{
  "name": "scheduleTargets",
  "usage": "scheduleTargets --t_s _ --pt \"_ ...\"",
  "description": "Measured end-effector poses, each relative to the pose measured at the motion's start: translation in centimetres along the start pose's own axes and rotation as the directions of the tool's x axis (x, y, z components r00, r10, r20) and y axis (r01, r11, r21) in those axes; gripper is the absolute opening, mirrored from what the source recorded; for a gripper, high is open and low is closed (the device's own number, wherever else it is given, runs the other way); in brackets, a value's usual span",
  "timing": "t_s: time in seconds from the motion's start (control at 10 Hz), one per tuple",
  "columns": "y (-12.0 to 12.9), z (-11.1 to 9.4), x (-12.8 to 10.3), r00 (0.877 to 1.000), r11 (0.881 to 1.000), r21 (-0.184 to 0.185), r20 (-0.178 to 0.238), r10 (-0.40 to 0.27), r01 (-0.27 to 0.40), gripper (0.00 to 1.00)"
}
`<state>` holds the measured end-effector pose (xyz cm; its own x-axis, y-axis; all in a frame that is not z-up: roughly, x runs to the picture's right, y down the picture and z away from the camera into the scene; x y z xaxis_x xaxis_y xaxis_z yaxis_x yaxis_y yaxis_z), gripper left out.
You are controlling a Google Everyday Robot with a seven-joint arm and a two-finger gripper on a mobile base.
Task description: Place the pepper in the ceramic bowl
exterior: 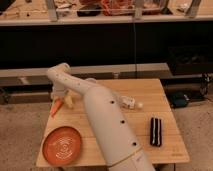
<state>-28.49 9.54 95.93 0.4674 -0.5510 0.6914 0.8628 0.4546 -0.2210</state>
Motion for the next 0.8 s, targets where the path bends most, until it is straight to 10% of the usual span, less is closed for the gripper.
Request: scheduleTargets --t_s 0.5,0.8 --pt "0.13 -0.62 0.23 1.0 1.0 -0.002 -0.006 0.001 -0.001 0.07" --pt "0.1 -0.77 0.13 1.0 1.0 -0.006 -0.006 -0.001 0.0 0.0"
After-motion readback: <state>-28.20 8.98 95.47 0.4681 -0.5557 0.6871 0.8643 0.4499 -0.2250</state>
